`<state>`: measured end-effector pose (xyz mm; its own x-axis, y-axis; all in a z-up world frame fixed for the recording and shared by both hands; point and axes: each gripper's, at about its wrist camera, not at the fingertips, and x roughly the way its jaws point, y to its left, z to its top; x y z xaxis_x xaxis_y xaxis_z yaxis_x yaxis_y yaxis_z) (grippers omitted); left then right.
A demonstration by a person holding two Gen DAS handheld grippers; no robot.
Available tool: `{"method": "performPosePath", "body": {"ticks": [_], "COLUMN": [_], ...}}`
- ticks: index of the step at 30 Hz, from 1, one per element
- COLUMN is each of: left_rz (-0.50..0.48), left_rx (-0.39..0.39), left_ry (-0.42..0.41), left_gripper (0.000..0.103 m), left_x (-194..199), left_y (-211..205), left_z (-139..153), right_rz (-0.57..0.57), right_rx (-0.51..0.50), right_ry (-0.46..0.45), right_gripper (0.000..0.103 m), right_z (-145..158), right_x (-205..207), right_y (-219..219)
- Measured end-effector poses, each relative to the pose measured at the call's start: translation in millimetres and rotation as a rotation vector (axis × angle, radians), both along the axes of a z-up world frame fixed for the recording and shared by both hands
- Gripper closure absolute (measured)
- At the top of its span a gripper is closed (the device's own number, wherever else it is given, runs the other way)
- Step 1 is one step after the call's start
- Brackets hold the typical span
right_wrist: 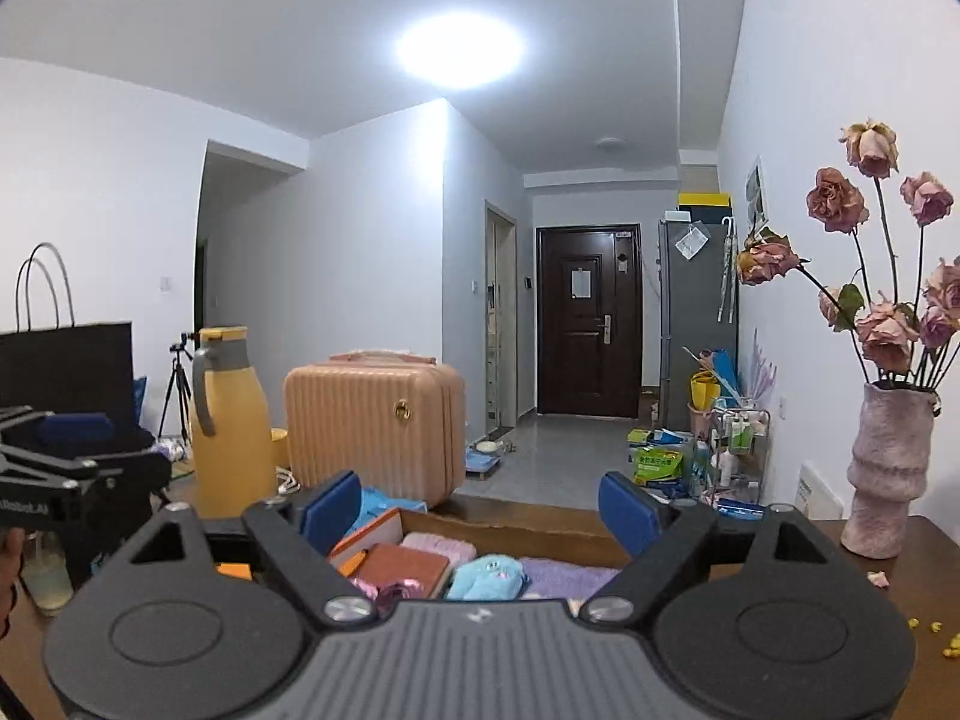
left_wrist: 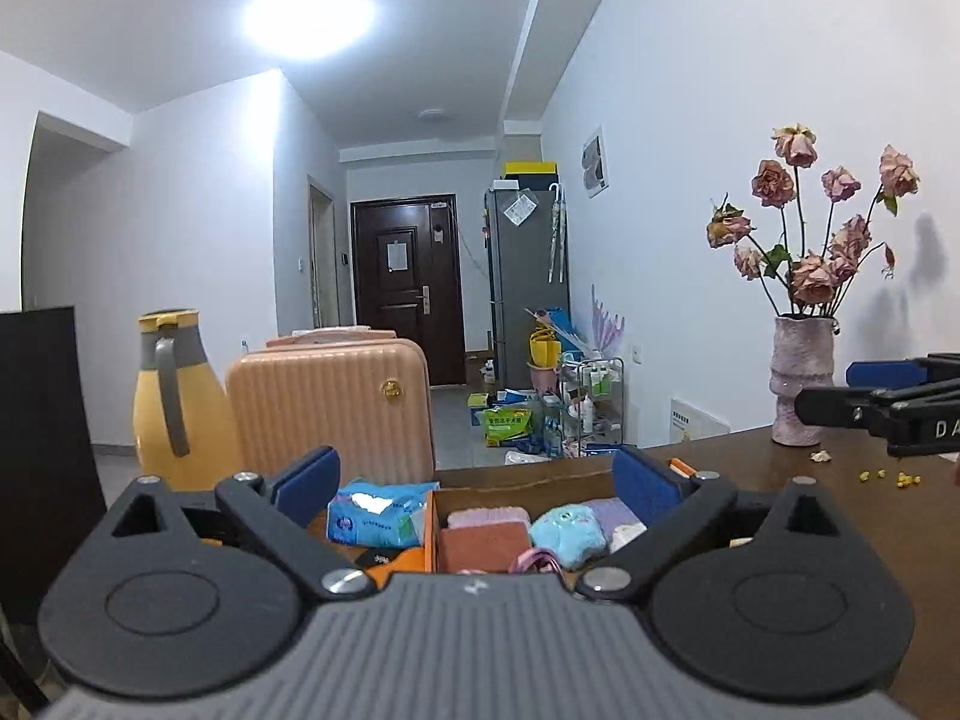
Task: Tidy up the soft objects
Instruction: 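Withdraw both open grippers from the box back over the table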
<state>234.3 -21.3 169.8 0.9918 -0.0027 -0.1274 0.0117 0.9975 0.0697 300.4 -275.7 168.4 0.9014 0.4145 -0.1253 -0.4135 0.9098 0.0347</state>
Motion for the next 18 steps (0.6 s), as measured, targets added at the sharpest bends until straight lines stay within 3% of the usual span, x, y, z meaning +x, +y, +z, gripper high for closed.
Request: {"method": "performPosePath", "body": {"ticks": [7,13,18], "left_rz": [0.006,-0.002,0.013], "left_rx": [-0.047,-0.074,-0.131], "left_ry": [0.017,0.079,0.123], "left_gripper": [0.003,0.002,0.001], "left_x": [-56,-120,-162], "left_y": [6,10,22], "left_z": [-24,-55,-73], "right_rz": [-0.019,-0.001,0.028], "right_rx": [-0.008,-0.067,-0.044], "right_ry": [-0.001,0.037,0.07], "right_gripper": [0.017,0.017,0.016], "right_z": [-10,-38,-66], "right_x": [-56,-123,-187], "right_y": [-8,-13,-26]}}
